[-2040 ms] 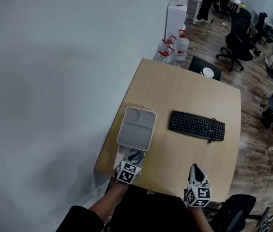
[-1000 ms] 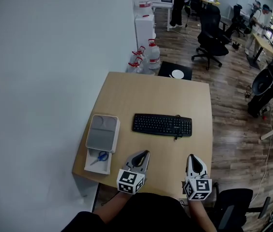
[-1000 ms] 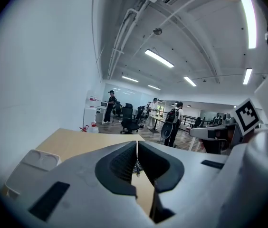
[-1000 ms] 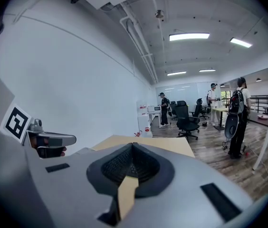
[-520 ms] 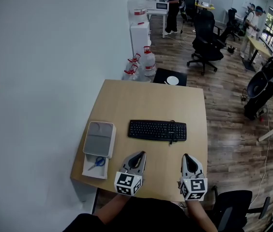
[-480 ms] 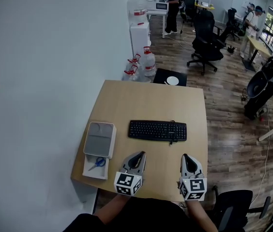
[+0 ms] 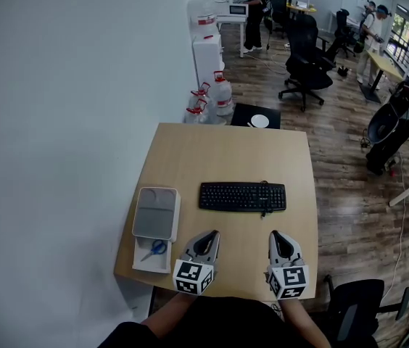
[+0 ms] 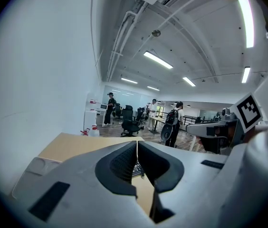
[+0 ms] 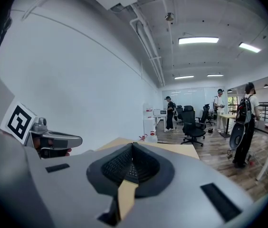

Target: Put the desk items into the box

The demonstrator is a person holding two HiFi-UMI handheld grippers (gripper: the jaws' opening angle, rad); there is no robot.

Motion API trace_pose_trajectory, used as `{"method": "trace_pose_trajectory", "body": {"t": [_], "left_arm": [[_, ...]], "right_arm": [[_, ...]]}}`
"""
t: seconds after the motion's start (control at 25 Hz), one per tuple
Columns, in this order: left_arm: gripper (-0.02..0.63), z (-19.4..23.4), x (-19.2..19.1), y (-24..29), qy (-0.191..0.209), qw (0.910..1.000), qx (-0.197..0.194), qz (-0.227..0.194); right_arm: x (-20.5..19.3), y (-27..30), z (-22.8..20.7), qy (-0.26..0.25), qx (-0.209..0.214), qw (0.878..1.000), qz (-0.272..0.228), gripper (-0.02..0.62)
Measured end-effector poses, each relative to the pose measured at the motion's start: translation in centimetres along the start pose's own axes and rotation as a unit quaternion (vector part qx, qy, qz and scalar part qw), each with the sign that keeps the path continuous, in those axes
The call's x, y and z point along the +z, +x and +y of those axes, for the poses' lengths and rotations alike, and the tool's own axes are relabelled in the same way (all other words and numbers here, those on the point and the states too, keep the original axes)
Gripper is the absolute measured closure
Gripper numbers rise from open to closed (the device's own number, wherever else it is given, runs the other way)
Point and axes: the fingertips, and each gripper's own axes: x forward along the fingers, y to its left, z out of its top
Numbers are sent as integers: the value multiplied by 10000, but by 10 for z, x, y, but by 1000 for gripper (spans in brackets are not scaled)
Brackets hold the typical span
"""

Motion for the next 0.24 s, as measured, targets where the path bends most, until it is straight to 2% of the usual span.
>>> {"method": "trace_pose_trajectory", "body": {"t": [0.24], "left_arm": [[586, 18, 0, -12, 63, 10000, -61, -24]], "right_arm": [[4, 8, 18, -15, -64, 10000, -33, 535]]}}
